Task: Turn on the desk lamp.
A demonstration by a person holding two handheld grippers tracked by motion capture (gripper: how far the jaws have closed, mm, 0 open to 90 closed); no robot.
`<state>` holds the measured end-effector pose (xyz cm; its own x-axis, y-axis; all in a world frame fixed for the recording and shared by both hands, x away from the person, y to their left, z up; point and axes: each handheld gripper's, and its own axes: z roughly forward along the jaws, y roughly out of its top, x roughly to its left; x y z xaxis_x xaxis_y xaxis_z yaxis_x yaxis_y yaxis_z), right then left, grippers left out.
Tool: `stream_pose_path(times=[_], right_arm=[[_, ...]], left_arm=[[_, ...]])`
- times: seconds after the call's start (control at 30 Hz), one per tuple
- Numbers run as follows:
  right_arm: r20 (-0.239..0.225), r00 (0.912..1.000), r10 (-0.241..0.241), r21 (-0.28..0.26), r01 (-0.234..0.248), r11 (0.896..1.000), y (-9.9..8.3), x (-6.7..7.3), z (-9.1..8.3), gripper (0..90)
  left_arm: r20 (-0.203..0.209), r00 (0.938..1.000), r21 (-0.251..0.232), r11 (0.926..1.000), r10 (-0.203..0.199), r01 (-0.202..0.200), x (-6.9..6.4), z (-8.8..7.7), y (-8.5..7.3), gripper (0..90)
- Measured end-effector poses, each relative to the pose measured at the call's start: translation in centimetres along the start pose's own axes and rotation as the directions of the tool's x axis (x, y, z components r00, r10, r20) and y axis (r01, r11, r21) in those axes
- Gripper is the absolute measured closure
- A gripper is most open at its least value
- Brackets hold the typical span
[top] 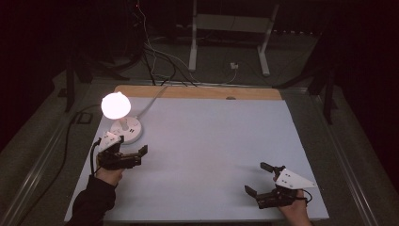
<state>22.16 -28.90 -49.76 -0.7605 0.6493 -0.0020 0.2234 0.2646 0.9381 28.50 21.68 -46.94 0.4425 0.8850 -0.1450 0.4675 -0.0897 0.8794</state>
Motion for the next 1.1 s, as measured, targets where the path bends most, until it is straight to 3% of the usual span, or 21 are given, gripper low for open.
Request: stream_pose_path(times=[0.17,0.23,0.53,0.77,0.83,1.0,1.1], right_arm=[[0.002,1.0000,0.002,-0.001,-0.002,1.000,0.0,0.0,0.0,0.4],[0.001,1.0000,0.001,0.002,-0.001,1.000,0.0,0.0,0.0,0.4],[-0.004,1.0000,0.005,0.008,-0.005,1.000,-0.1,0.0,0.2,0.4],[-0.006,1.0000,0.005,0.013,-0.005,1.000,-0.1,0.0,0.3,0.4],[-0.006,1.0000,0.004,0.012,-0.004,1.000,-0.1,0.0,0.2,0.4],[-0.006,1.0000,0.006,0.011,-0.005,1.000,-0.1,0.0,0.2,0.4],[-0.007,0.9999,0.014,0.009,-0.014,1.000,-0.2,0.0,0.2,0.4]], left_arm=[[0.057,0.9982,0.004,0.9998,0.021,-0.021,-0.7,-0.4,-1.0,0.3],[0.094,0.9953,0.011,0.9996,0.025,-0.026,-0.9,-0.6,-1.4,0.3],[0.169,0.9822,0.009,0.9963,0.082,-0.085,-1.5,-1.4,-2.9,0.3],[0.272,0.9549,0.012,0.9917,0.120,-0.128,-1.7,-1.2,-4.0,0.3],[0.288,0.9473,0.031,0.9873,0.140,-0.156,-1.9,-1.0,-4.2,0.3],[0.353,0.9193,0.071,0.9747,0.174,-0.212,-2.4,-0.7,-4.7,0.3],[0.404,0.8962,0.108,0.9632,0.184,-0.246,-2.7,-0.4,-5.0,0.3]])
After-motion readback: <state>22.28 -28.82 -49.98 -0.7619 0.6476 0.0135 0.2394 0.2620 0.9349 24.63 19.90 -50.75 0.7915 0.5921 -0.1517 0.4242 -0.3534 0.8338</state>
